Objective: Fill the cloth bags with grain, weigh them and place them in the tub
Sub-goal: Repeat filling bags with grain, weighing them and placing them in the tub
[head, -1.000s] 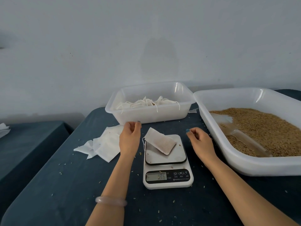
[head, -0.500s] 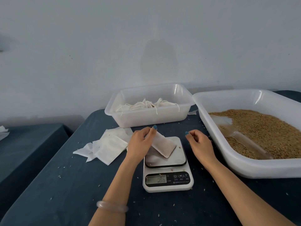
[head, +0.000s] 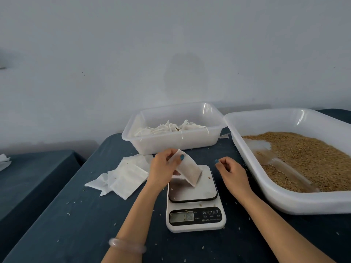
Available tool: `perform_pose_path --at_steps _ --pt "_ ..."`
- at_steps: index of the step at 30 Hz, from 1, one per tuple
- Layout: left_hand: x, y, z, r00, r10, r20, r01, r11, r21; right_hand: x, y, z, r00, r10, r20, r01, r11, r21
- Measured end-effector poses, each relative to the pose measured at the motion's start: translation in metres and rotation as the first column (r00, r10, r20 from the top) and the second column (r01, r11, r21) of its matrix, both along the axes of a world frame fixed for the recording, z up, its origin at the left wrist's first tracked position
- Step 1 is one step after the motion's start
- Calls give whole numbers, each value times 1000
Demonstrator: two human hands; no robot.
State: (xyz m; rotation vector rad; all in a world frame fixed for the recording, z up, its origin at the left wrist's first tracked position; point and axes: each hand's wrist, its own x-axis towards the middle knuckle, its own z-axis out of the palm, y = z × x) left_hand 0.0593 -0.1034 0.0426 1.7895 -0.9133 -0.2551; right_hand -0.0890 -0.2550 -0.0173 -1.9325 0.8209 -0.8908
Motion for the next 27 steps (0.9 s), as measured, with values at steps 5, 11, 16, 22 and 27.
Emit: perform_pose_path --at_steps 5,11,16,22,27 --pt "19 -20 42 993 7 117 -5 1000 -18 1 0 -1 1000 -2 14 1 999 39" --pt "36 -87 95 934 75 348 -54 996 -70 2 1 -1 1000 -2 -30 2 1000 -3" --pt "31 -138 84 674 -341 655 146 931 334 0 1 -2 1000 10 -16 -10 1000 -24" --pt "26 -154 29 635 -466 616 56 823 565 1 0 -4 1000 15 -11 -15 1000 -25" --pt "30 -143 27 658 -422 624 76 862 502 2 -1 -5 1000 10 -14 -10 1000 -18"
